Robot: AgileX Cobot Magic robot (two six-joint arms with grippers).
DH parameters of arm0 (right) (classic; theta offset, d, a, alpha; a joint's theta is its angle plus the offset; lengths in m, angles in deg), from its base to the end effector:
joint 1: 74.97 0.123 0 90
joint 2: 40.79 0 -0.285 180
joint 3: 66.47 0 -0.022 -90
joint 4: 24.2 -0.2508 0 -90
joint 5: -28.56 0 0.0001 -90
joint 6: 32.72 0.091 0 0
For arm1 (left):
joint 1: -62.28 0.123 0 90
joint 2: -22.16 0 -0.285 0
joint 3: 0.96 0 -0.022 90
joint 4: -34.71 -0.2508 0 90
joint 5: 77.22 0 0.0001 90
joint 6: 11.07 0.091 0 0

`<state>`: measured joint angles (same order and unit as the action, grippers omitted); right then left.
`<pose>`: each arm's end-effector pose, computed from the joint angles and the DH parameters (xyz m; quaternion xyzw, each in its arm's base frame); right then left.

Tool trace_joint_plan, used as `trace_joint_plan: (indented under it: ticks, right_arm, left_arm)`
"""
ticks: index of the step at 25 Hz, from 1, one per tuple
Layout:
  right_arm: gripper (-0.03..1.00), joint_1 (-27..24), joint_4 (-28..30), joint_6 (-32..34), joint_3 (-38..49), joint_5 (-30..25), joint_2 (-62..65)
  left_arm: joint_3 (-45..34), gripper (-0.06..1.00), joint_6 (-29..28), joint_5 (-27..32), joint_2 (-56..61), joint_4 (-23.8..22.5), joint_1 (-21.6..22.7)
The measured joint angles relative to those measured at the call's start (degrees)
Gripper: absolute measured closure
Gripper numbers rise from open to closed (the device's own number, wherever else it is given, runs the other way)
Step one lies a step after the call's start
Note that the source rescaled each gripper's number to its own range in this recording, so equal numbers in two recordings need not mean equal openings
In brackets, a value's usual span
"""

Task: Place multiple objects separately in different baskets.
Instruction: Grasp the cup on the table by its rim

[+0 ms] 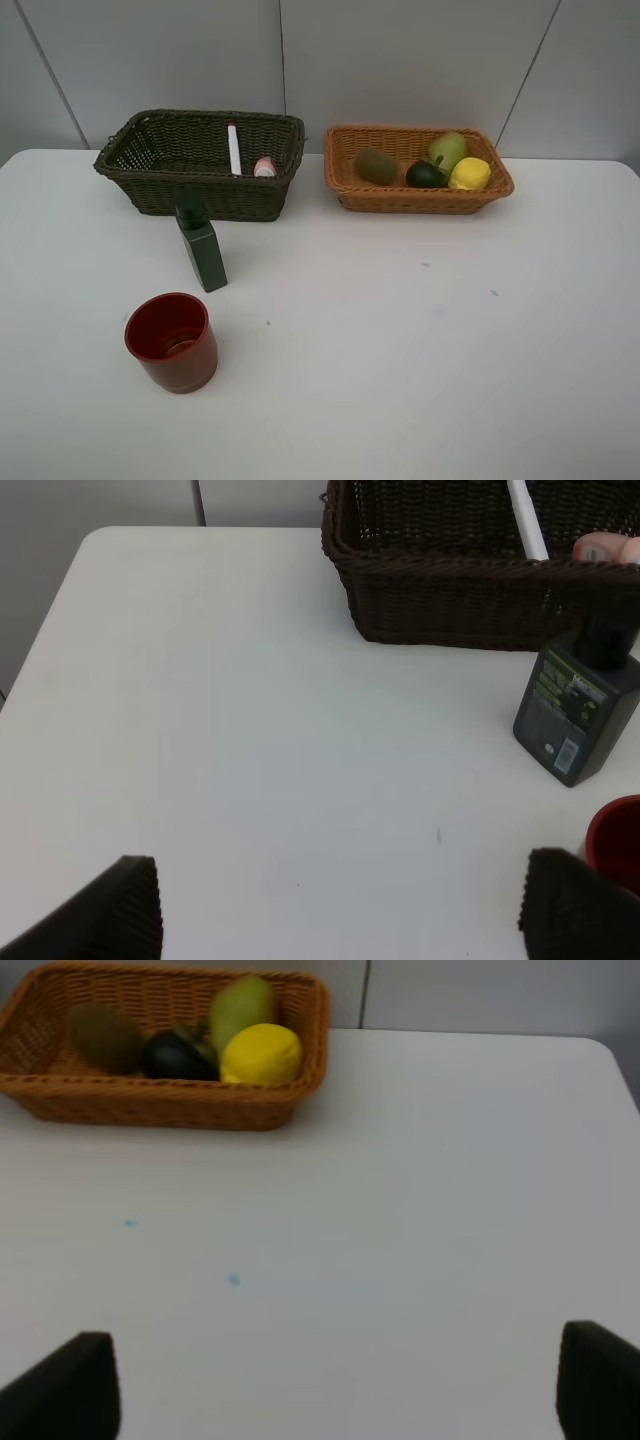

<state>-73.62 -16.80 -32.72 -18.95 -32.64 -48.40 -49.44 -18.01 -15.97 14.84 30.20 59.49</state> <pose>-0.0079 -0.0105 0.2823 -0.0066 0.8478 -0.0582 0.5271 -0.0064 0.0066 0.2772 -0.0327 0.8516 -0.0051 0.5232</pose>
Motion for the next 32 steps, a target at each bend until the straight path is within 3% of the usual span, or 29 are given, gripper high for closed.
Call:
trace_joint_plan:
  ticks: [4,32]
  right_arm:
    - [0.03,-3.33,0.00,0.00,0.00,0.00,0.00]
    - [0.03,-3.41,0.00,0.00,0.00,0.00,0.00]
  left_arm:
    - [0.00,0.01,0.00,0.00,0.00,0.00,0.00]
    - [0.00,0.01,0.00,0.00,0.00,0.00,0.00]
